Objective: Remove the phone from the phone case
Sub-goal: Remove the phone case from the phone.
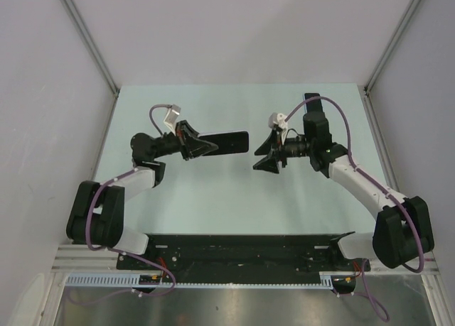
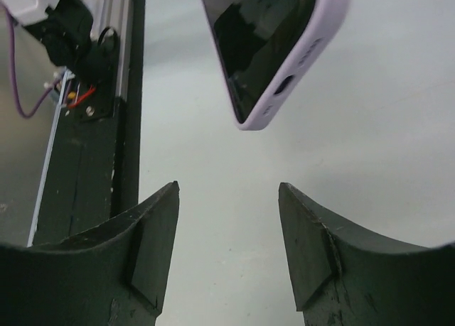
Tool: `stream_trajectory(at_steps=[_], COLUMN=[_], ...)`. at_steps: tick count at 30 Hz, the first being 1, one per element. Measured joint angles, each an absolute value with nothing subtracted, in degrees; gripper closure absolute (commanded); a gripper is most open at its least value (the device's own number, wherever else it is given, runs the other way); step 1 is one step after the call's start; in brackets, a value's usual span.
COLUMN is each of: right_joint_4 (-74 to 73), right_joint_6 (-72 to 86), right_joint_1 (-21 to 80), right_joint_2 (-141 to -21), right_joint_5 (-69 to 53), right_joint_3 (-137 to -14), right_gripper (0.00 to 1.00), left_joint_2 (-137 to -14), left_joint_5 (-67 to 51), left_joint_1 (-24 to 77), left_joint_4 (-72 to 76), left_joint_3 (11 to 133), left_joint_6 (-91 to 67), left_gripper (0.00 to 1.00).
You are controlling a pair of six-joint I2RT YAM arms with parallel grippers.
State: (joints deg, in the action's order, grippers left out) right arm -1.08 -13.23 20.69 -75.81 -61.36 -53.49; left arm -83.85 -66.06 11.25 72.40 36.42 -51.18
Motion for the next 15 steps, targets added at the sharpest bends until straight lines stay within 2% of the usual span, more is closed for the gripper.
stream_trajectory(at_steps=[6, 15], right_joint_4=[-7.97, -6.09], right_joint_6=[-22.7, -19.03], right_joint_1=[25.28, 25.54], right_joint_2=[-76.47, -78.02], right_joint_5=[-62.13, -62.5], right_joint_3=[-53.49, -53.49], right_gripper=[0.43, 0.5], left_joint_2=[-78.96, -78.32], left_joint_5=[-68.4, -72.51], left_joint_1=[11.4, 11.51], left_joint_4=[73.06, 73.21], left_joint_3=[35.11, 34.83], left_joint_6=[-51.18, -52.4], left_gripper=[1.0, 1.0])
